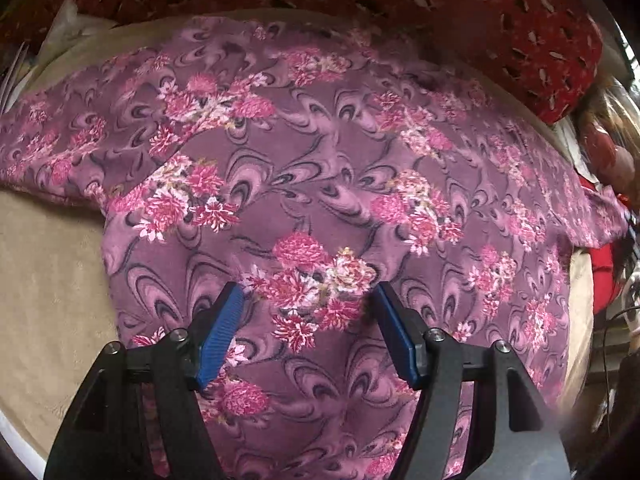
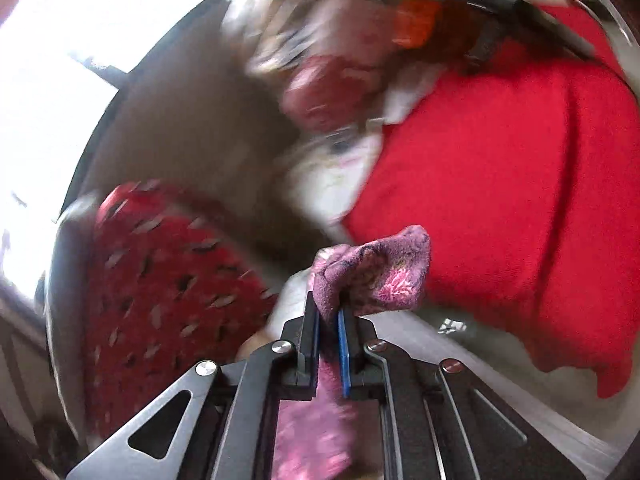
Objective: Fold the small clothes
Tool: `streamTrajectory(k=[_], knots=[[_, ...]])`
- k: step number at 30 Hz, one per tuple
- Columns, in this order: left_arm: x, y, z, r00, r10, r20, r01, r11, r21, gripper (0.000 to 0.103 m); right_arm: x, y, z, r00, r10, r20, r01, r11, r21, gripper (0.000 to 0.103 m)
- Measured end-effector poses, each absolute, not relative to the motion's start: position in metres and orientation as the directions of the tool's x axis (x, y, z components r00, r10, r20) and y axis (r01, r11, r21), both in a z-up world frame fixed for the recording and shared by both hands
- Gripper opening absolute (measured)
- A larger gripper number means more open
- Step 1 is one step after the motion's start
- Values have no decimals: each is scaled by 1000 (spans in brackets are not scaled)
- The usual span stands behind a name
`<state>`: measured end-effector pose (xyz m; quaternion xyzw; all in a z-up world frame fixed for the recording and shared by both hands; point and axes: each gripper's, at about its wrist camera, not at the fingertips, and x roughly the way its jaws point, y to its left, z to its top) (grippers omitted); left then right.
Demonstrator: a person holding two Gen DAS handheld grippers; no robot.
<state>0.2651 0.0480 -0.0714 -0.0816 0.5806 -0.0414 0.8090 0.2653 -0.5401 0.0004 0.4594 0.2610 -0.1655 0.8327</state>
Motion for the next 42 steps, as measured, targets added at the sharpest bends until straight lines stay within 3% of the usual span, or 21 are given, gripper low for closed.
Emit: streamTrajectory(k=[8,21,25,29,32,35,42], knots=[[249,83,-65,298,-291,-909,-32,949,-314,66,326,-395,42,800,168,-577,301,719,626,8],[235,143,-50,324,-459,-827,-46,866,-499,66,389,-139,16,613,444,-654,18,819,574,8],[232,155,-44,334,-452,-827,-45,869,-493,66,393,-74,-8,531,516,-672,-27,803,596,15],[237,153,-39,331,-456,-826,-49,866,-497,66,382,-33,-39,397,601,-694,-47,768,638,31],[240,144,-39,323,-460,-827,-47,865,-499,66,363,-24,-48,318,620,-717,-88,772,629,31],[252,126,-41,310,-448,-839,-30,877,-479,66,342,-48,-38,379,588,-715,-119,797,592,32],[316,102,-55,279,-469,-838,-166,836,-523,66,307,-174,-39,507,523,-685,66,769,636,39]])
